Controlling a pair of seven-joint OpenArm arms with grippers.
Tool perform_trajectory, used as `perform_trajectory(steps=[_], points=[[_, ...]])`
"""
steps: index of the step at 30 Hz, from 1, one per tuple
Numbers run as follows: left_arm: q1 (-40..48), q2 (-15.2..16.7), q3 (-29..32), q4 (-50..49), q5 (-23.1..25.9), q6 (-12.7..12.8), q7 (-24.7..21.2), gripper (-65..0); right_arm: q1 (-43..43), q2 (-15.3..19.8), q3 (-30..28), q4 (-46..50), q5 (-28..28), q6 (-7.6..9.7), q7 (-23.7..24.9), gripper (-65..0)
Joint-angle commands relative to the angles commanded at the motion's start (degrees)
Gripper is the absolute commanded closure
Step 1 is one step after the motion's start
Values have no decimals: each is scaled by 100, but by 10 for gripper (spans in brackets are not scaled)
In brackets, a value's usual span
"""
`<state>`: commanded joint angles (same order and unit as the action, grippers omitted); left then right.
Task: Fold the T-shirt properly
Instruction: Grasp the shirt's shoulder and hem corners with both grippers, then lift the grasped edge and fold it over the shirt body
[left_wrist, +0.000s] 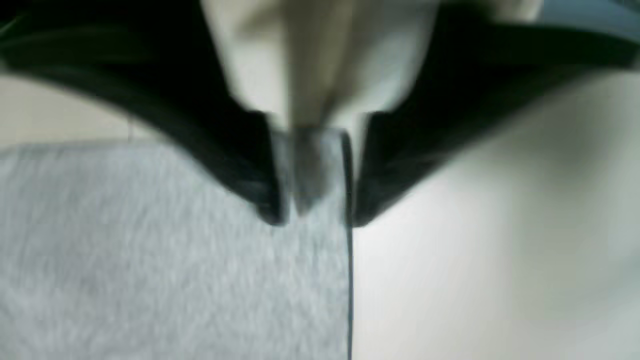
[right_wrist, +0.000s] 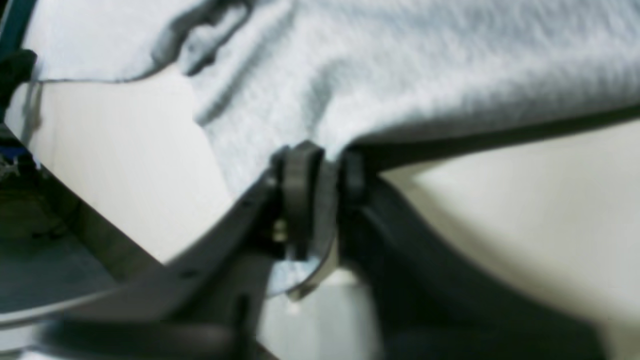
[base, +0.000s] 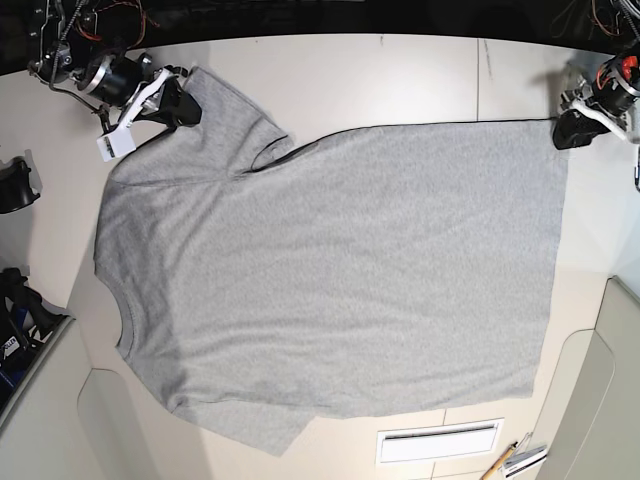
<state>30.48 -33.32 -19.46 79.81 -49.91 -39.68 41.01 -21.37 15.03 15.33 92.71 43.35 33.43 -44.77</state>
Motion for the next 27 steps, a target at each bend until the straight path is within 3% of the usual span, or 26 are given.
perform_trajectory(steps=[1,2,5,8,12,13,17,22,27], points=[[0,0,0,0,0,-2,0,-32,7,2,0,0,4,-2,0,0],[0,0,0,0,2,-2,0,0,7,2,0,0,15,-2,0,0],[-46,-4,0,0,28,-32,201,0,9,4,0,0,15,0,-2,0],[-247,-9,-11,22,-83,-32,822,0,4,4,9,11,81,0,-87,0],[-229,-111,-11,269,-181,-32,1292,0,-44,4,282,28,754,68,-846,0],[-175,-162,-26,365,-184,-32,1314,0,-44,4,404,28,1036,140,-1095,0],[195,-208,-306,892,-310,-32,1327,0,-107,7,1008,35,1799,162,-1655,0],[511,-208,-1119,1421,-396,-32,1327,0,-496,4,1497,109,2424,284,-1871,0],[507,-208,-1499,1687,-605,-32,1325,0,-673,2,1947,741,2658,284,-1963,0]])
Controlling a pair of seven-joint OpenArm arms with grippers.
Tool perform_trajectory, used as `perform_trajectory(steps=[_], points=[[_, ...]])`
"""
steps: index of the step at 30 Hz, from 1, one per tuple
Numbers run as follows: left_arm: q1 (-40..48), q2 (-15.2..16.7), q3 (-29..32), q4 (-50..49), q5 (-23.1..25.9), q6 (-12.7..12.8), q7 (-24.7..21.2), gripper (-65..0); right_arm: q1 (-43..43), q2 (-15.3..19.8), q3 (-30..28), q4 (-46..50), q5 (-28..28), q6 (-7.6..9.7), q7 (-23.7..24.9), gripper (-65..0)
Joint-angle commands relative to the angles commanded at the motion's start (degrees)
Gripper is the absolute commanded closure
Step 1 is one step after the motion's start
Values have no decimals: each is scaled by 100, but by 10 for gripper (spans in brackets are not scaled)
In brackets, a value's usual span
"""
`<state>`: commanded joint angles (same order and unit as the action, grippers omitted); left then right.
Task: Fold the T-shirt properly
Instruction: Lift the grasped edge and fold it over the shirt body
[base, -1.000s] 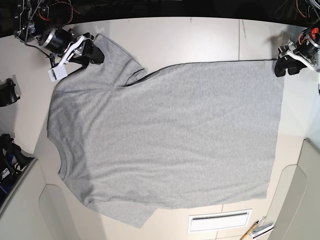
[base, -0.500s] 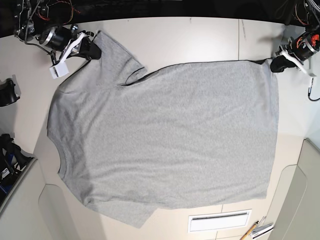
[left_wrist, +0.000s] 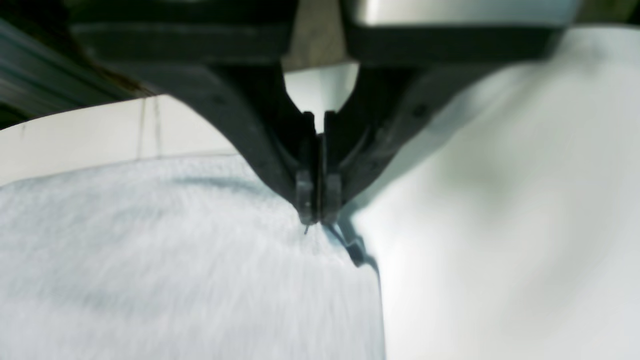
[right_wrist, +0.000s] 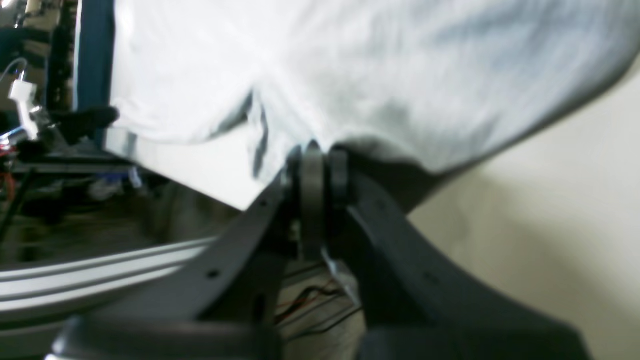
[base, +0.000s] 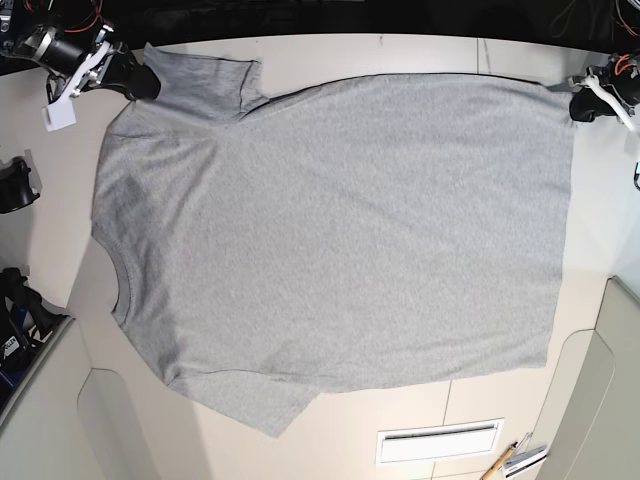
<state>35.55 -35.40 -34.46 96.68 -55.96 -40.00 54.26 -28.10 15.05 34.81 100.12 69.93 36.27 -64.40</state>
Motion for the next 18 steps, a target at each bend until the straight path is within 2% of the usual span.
perform_trajectory(steps=[6,9,13,18], points=[[-83,0,-66,72,-90,0,-50,0,160,0,81,715,-59,-2,50,0],[-326,2,-66,70,-35,0,-55,0,544,2,81,688,-450,-11,212,0],[-625,33,20,46,466,0,-669,0,1174,4,-70,407,-719,-11,317,0],[-1276,31,448,-101,1134,0,-933,0,2127,7,-673,-393,-1161,-13,570,0]])
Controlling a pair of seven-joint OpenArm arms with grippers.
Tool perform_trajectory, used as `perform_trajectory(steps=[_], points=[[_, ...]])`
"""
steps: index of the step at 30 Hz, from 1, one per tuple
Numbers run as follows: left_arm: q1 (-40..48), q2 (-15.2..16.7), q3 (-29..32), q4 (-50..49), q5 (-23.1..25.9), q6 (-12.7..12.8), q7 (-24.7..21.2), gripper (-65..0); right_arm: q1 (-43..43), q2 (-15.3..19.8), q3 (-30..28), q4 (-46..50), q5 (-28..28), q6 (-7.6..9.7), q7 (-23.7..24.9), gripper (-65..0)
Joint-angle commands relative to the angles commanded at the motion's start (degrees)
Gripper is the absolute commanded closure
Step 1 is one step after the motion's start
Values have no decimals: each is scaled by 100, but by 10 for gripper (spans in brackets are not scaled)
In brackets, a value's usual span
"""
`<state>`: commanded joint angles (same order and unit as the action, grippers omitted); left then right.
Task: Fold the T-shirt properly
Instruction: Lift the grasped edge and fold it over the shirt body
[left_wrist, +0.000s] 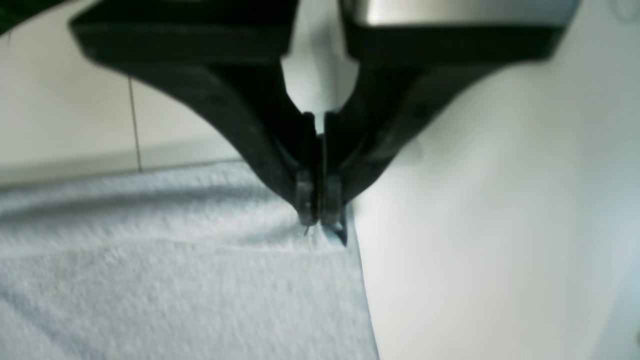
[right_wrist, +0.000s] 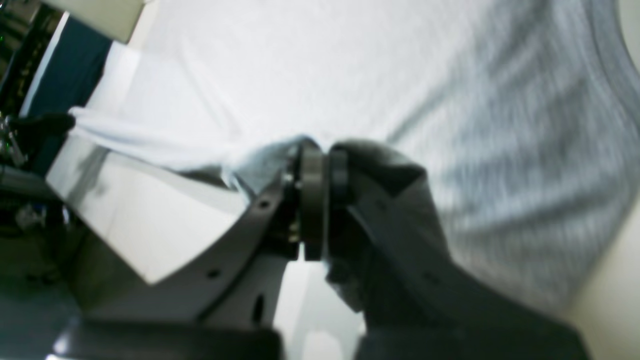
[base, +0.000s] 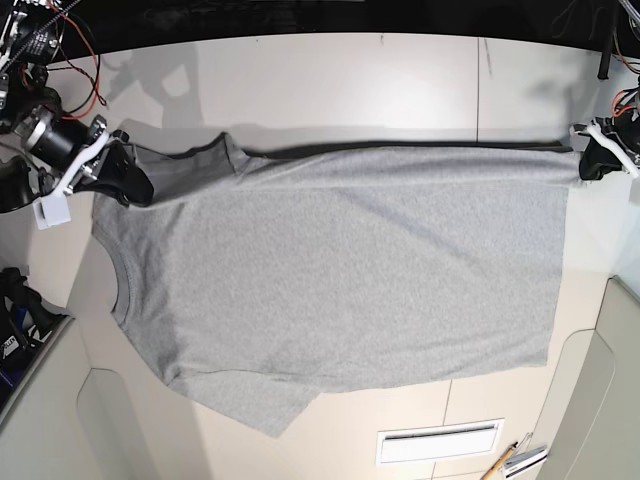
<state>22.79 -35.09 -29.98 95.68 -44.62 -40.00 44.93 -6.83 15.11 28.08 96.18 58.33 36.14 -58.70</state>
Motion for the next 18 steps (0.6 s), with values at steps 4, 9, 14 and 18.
perform_trajectory(steps=[4,9,14,18], points=[[-579,0,48,-479,122,0,-122,0,767,-2,-466,-769,-339,-17,177,0],[-1176,0,195,-1266,31,0,-295,0,1637,-4,-721,-1650,-616,-20,431,0],[-1576,2,903,-1768,435,0,-715,0,1987,-9,-748,-2179,-844,-35,651,0],[-1888,17,1023,-2085,632,0,-872,-171,1980,-4,-748,-2323,-1108,-90,623,-282]])
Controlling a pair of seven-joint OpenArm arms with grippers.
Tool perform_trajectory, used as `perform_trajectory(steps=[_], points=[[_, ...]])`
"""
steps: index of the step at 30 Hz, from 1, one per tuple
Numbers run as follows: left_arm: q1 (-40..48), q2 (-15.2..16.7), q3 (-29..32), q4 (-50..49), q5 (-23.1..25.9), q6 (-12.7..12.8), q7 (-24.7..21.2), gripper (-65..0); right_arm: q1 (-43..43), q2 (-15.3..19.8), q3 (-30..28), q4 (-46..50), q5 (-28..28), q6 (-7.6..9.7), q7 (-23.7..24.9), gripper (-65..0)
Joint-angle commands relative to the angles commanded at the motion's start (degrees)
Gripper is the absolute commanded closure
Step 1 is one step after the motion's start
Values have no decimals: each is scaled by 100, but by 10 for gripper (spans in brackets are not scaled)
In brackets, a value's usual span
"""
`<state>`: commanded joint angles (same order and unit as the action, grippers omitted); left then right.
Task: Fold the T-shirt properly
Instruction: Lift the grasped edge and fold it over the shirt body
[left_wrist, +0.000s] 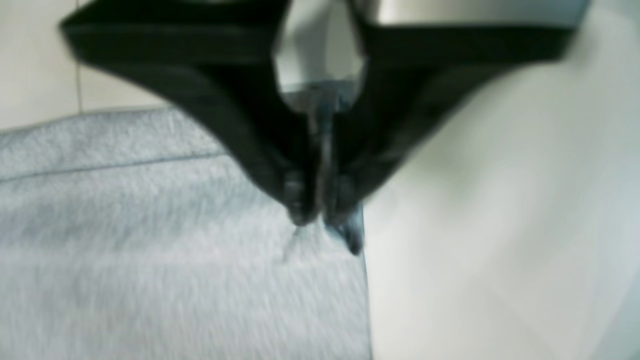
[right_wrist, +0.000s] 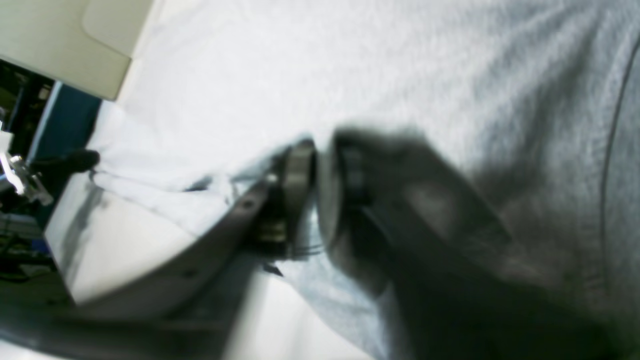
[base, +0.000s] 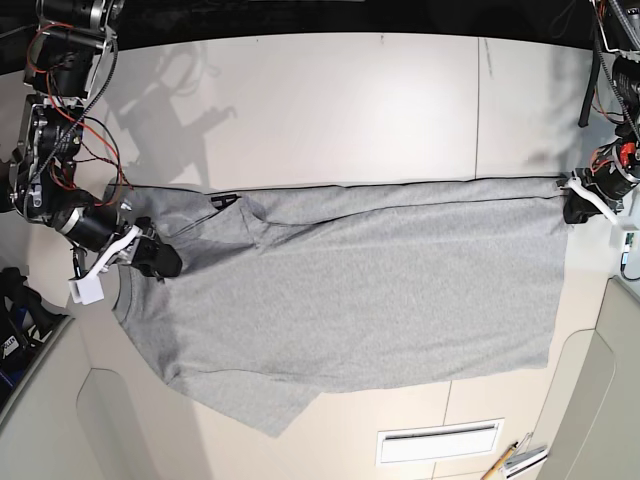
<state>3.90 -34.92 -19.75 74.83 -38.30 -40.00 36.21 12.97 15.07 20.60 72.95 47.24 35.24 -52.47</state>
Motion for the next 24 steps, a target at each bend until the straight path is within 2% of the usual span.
perform_trajectory(steps=[1,2,3,4,7,10,13,15,18,22,24], points=[[-42,0,0,-24,-17,0,0,-252,2,2,15,2,-7,-57,-240,-353],[-44,-2,0,-24,-68,0,4,-324,-4,0,66,28,164,-52,-452,-368],[-42,-2,0,-24,-164,0,33,-365,-17,-2,168,76,404,-48,-553,-367],[-39,-2,-15,-22,-319,0,164,-370,-28,-7,337,142,468,-13,-577,-367],[-13,-2,-243,-17,-1099,0,1010,-369,-33,2,1115,326,461,-13,-769,-367],[160,0,-785,-17,-1467,0,1126,-369,-184,81,1827,334,476,-37,-833,-367],[286,0,-1176,-20,-1513,0,1182,-369,-560,164,2149,334,459,-37,-713,-367],[332,7,-1220,-24,-1604,0,1182,-369,-798,223,2212,334,461,-35,-570,-367],[393,186,-1220,-83,-1585,0,1182,-370,-1078,256,2205,332,385,-33,-293,-367],[369,437,-1215,-726,-1606,0,1134,-437,-1185,186,1895,166,179,-52,-146,-367],[374,507,-1213,-789,-1637,0,1143,-436,-1165,125,1644,48,157,-52,-81,-368]])
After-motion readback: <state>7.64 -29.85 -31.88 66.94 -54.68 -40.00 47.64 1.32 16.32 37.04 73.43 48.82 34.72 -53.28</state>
